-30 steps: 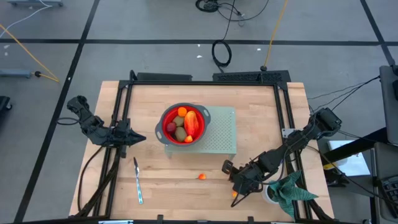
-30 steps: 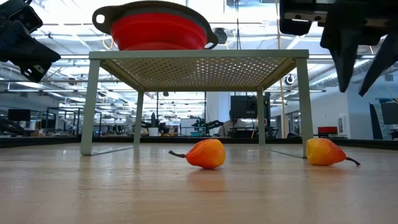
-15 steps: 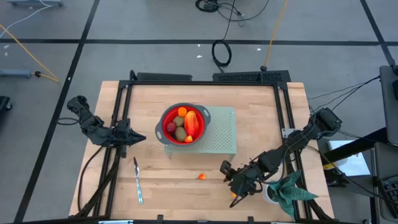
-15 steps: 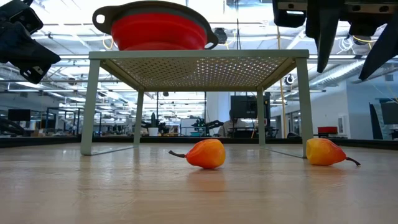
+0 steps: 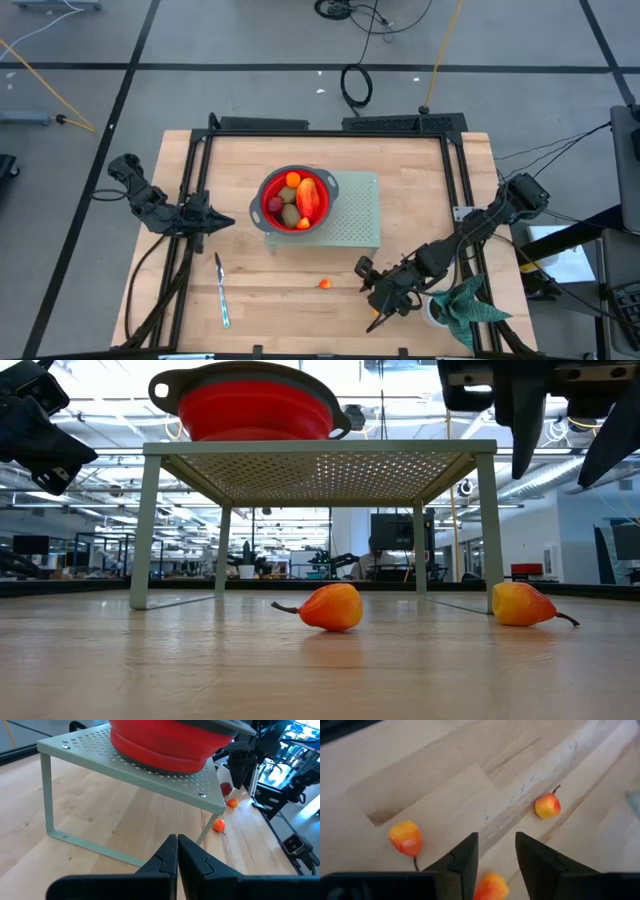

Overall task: Pick & Place Fruit
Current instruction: Put the peach fruit into the strainer

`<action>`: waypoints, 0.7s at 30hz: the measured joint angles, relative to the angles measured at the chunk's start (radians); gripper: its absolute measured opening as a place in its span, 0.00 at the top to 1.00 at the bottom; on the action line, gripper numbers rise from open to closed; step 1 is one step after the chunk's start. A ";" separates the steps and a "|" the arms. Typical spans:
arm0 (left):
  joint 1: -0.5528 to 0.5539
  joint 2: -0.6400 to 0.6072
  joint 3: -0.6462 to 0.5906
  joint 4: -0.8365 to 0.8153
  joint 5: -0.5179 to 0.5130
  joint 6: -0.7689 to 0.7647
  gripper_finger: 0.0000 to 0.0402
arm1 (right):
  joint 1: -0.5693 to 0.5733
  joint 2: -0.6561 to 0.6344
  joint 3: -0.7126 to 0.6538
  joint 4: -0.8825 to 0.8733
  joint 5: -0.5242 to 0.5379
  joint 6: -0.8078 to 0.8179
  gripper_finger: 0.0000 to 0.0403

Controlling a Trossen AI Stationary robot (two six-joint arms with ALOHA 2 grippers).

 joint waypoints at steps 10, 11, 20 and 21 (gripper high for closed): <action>0.000 0.000 0.000 -0.009 0.000 -0.012 0.98 | 0.000 0.000 0.000 -0.014 -0.003 0.090 0.59; 0.000 0.000 0.000 -0.009 0.000 -0.012 0.98 | 0.000 0.000 0.000 -0.016 -0.003 0.098 0.57; 0.000 0.000 0.000 -0.015 -0.001 -0.018 0.98 | 0.000 0.000 0.000 -0.035 -0.003 0.116 0.37; 0.000 0.000 0.000 -0.015 -0.001 -0.018 0.98 | 0.000 0.000 0.000 -0.035 -0.003 0.116 0.37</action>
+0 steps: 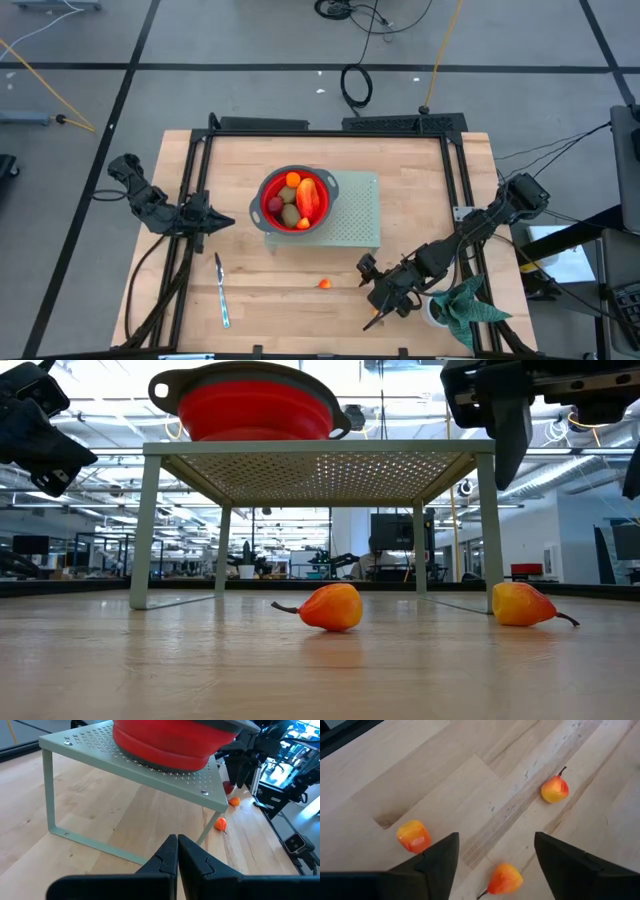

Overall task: Pick & Place Fruit
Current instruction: Put the peach fruit into the strainer

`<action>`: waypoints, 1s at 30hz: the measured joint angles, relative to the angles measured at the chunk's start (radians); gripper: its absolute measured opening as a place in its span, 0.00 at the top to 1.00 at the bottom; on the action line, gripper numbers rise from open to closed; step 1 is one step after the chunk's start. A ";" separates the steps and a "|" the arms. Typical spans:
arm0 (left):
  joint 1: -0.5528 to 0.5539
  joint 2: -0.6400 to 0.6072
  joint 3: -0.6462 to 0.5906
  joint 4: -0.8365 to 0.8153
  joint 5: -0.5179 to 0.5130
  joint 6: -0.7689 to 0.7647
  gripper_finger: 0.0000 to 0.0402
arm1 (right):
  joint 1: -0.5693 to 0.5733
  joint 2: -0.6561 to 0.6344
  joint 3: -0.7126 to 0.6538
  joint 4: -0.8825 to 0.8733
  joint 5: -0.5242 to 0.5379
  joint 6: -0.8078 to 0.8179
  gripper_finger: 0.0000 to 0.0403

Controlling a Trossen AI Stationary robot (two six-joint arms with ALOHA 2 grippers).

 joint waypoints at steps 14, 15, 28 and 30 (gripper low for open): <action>0.000 0.000 0.000 0.000 0.000 -0.003 0.98 | 0.000 0.000 0.000 -0.031 0.000 -0.146 0.34; 0.000 0.000 0.000 0.000 0.000 -0.004 0.98 | 0.000 0.000 0.000 -0.042 0.000 -0.177 0.34; 0.000 0.000 0.000 -0.003 -0.017 -0.023 0.98 | -0.001 -0.001 -0.093 0.018 0.039 -0.368 0.35; 0.000 0.000 0.000 -0.008 -0.017 -0.027 0.98 | -0.010 -0.001 -0.097 0.029 0.028 -0.351 0.36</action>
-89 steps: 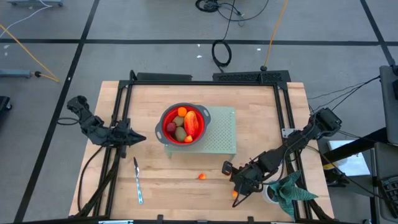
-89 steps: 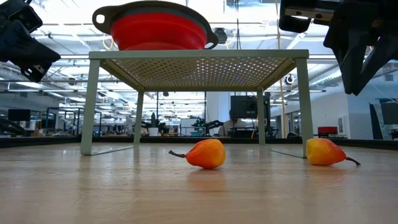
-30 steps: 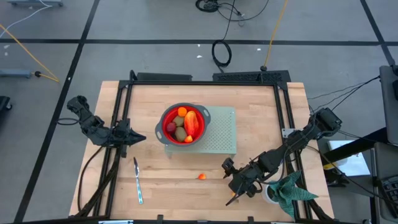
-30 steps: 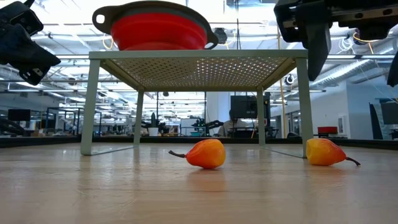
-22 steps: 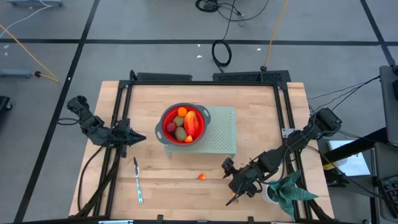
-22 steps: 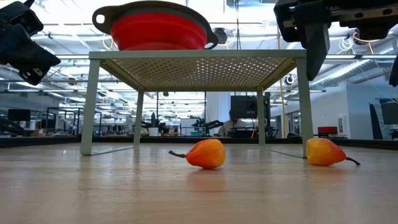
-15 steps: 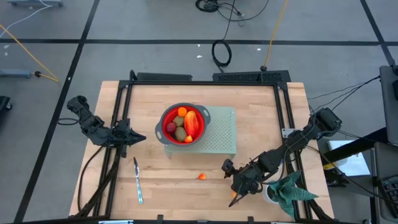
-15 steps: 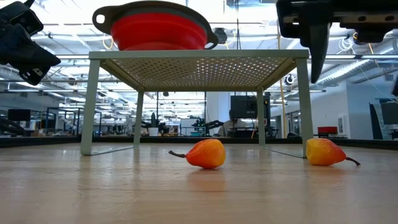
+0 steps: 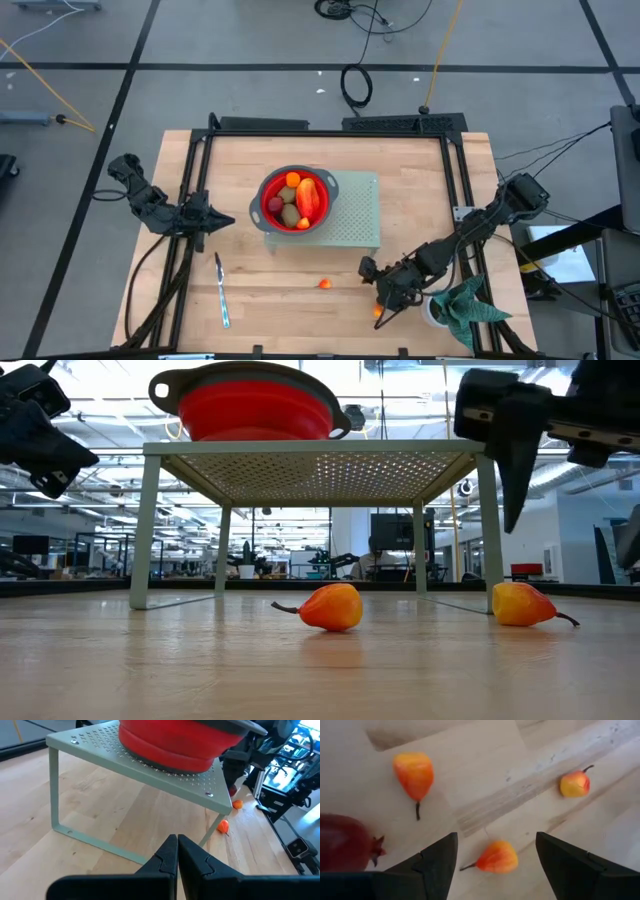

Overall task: Pick & Place Fruit
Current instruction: Put the peach fruit into the strainer

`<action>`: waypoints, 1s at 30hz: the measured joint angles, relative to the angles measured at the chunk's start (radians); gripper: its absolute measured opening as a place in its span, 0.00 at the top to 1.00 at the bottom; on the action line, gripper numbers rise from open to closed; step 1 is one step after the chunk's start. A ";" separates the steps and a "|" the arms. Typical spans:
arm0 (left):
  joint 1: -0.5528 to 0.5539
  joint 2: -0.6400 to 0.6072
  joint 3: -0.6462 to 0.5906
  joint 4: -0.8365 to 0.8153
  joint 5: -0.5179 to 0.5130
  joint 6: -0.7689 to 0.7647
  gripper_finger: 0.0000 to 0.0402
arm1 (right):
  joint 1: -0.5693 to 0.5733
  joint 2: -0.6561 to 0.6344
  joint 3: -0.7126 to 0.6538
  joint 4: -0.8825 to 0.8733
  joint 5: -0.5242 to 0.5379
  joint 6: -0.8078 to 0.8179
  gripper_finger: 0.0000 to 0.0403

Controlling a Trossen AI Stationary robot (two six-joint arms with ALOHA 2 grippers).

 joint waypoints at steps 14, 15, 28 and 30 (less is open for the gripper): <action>0.000 0.000 0.000 -0.022 -0.011 -0.002 0.98 | -0.037 0.000 -0.019 0.002 -0.053 0.034 0.37; 0.000 0.000 0.000 -0.025 -0.011 -0.002 0.98 | -0.037 0.000 -0.019 0.003 -0.053 0.026 0.37; 0.000 0.000 0.000 -0.030 -0.032 -0.011 0.98 | -0.060 0.056 -0.021 0.002 -0.076 -0.136 0.39; 0.000 0.000 0.000 -0.030 -0.032 -0.019 0.98 | -0.067 0.066 -0.021 0.001 -0.076 -0.157 0.39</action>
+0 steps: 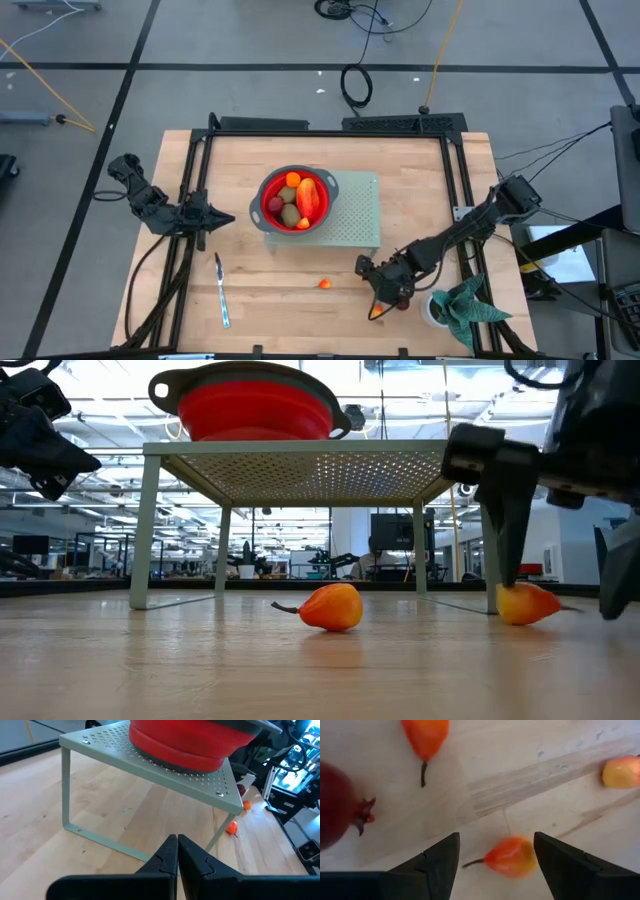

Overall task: Pick & Place Fruit
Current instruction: Put the peach fruit into the strainer

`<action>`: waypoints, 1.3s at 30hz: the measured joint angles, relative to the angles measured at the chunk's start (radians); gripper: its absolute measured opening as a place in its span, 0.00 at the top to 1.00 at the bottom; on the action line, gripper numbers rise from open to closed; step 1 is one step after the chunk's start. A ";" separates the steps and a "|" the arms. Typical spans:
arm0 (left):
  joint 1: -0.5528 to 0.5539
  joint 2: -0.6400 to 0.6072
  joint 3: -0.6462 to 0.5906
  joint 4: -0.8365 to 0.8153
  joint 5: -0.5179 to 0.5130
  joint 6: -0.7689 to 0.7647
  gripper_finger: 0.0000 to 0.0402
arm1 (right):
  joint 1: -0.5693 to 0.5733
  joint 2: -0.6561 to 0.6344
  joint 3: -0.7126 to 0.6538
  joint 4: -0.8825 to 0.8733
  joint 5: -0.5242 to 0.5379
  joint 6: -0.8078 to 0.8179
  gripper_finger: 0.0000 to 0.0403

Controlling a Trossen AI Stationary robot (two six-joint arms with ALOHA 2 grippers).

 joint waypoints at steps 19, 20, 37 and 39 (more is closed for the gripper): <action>0.000 0.000 0.000 0.001 0.000 -0.002 0.98 | -0.009 -0.002 0.000 -0.025 -0.034 0.132 0.39; 0.000 0.000 0.000 0.001 0.000 -0.002 0.98 | -0.009 -0.002 0.001 -0.027 -0.034 0.138 0.39; 0.000 0.000 0.000 0.002 0.001 -0.002 0.98 | -0.006 -0.002 0.002 -0.022 0.025 0.265 0.39; 0.000 0.000 0.000 0.001 0.001 -0.002 0.98 | -0.003 -0.002 0.001 -0.034 0.025 0.285 0.39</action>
